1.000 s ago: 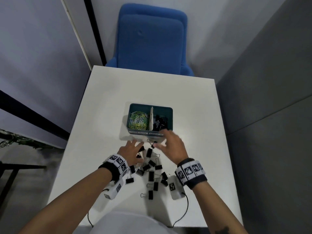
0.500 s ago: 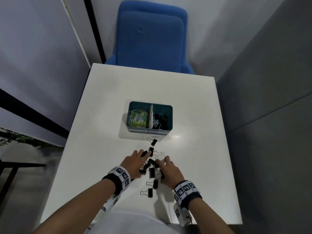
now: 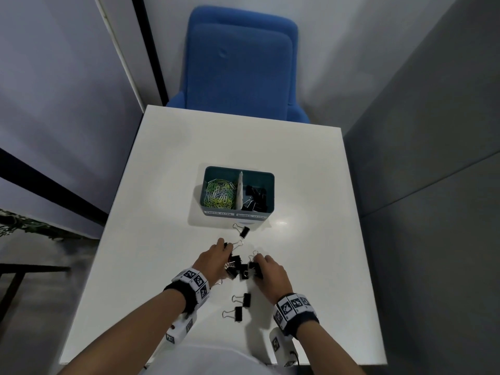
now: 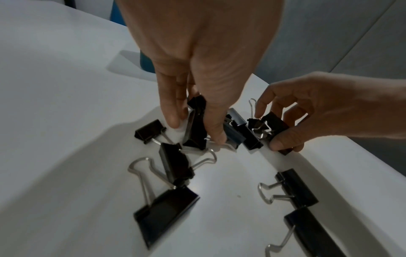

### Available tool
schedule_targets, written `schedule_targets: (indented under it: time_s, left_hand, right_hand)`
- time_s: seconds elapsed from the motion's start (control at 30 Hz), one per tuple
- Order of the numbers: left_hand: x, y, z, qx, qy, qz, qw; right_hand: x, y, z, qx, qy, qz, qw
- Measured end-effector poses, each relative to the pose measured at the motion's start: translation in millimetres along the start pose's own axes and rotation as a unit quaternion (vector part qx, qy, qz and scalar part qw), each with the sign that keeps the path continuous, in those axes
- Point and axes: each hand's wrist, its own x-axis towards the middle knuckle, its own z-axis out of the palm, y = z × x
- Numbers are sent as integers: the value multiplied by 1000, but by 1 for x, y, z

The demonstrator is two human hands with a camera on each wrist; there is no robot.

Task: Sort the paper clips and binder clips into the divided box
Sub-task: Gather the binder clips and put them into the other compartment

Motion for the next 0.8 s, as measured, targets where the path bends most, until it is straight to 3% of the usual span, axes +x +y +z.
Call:
schedule_targets:
  time_s: [0.13, 0.27, 0.37, 0.57, 0.8]
  left_hand:
    - [1, 2, -3, -62, 6, 6, 998]
    - [1, 4, -22, -47, 50, 39, 997]
    - [4, 13, -50, -37, 102, 64, 992]
    - [30, 43, -123, -138, 200, 78, 967]
    - [48, 49, -153, -140, 250, 40, 957]
  right_hand:
    - [-6, 0, -6, 24, 32, 4, 999]
    - [-12, 2, -10, 44, 58, 17, 997]
    - [-16, 6, -16, 41, 60, 26, 997]
    - [-14, 7, -52, 60, 69, 19, 996]
    - [20, -22, -133, 97, 193, -42, 976]
